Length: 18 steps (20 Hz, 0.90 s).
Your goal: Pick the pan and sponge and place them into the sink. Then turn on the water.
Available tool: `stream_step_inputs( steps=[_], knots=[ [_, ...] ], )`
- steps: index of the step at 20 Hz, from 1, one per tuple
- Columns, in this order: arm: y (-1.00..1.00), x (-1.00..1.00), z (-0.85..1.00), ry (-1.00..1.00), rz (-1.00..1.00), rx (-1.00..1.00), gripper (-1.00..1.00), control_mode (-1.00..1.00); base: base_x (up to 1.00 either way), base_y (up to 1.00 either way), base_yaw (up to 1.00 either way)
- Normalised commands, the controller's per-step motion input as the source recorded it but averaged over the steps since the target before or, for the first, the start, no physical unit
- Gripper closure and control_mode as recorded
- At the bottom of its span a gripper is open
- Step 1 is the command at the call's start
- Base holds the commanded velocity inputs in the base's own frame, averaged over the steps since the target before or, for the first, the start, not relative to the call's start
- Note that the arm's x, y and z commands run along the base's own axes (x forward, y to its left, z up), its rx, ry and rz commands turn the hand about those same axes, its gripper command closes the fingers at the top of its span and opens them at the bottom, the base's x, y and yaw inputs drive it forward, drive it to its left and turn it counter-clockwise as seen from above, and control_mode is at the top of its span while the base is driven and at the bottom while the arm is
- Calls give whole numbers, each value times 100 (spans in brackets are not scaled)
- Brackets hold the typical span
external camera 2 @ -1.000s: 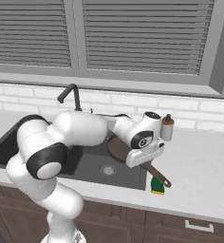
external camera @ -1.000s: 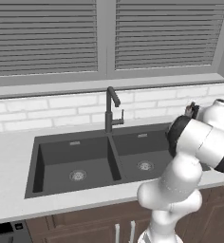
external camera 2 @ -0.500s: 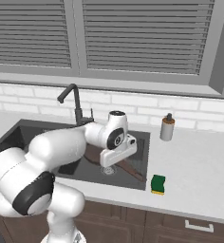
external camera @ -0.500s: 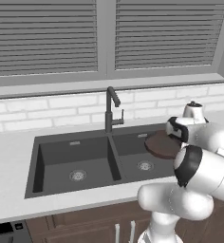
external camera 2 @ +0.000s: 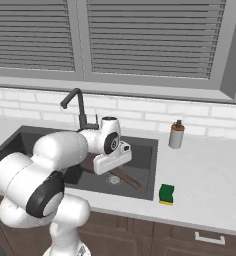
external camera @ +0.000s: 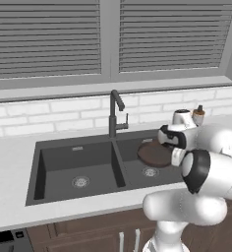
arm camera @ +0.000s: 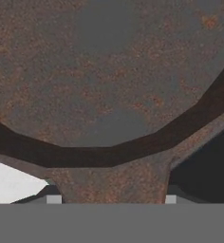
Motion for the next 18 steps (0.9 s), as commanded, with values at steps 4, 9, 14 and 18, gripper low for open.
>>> stream_step_inputs(
  steps=[4,9,14,18],
  knots=[
    [25,39,-20,6,1,3,100,-100,0,0,0],
    [14,27,-34,1,4,2,100,-100,0,0,0],
    [1,10,-46,0,6,6,100,-100,0,0,0],
    [0,8,-43,-1,6,9,100,-100,0,0,0]
  ],
)
